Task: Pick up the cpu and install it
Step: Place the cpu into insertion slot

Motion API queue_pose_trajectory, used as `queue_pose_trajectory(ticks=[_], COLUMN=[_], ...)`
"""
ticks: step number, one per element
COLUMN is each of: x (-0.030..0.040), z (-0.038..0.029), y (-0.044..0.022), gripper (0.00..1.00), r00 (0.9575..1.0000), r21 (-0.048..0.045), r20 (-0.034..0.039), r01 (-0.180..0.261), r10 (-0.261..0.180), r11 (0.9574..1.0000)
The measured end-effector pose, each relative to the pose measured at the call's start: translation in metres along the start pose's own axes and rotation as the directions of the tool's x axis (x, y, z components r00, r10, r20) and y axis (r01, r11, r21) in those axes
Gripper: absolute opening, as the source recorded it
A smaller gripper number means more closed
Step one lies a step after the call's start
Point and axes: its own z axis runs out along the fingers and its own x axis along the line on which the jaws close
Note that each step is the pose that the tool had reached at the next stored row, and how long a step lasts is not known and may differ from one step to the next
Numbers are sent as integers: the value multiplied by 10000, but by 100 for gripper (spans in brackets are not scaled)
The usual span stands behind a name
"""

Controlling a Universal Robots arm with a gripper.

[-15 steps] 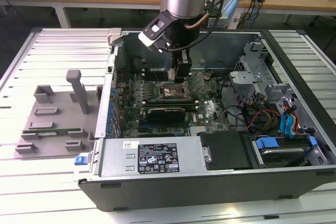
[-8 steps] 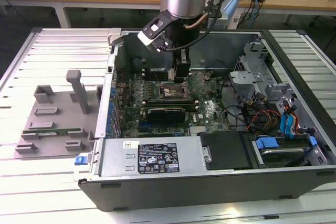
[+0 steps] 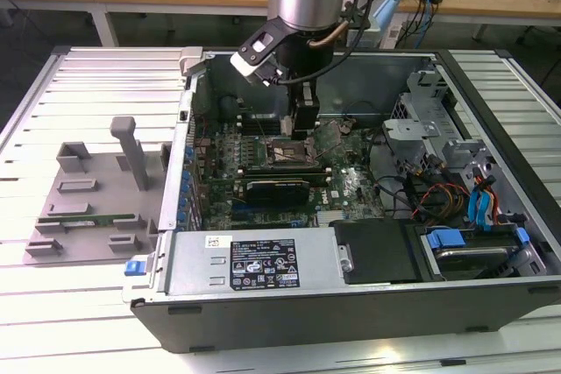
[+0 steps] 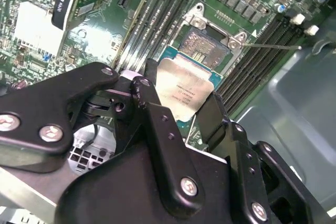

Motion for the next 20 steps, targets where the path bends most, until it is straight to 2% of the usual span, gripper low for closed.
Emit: queue_pose_trajectory(ticks=[1,2,5,7,14,16,20], x=[5,6,7,8,9,9,9], z=[0,0,1,28,59,65,76], y=[0,0,0,5,6,7,7], gripper=[55,55,55,55,55,55,55], r00=[10000,10000,10000,10000,9999,9999,9999], r21=[1,1,2,1,3,2,2], r20=[68,91,98,97,99,135,138], r01=[17,22,22,20,21,23,22], r10=[-17,-22,-22,-20,-21,-23,-22], r11=[10000,10000,10000,10000,10000,10000,10000])
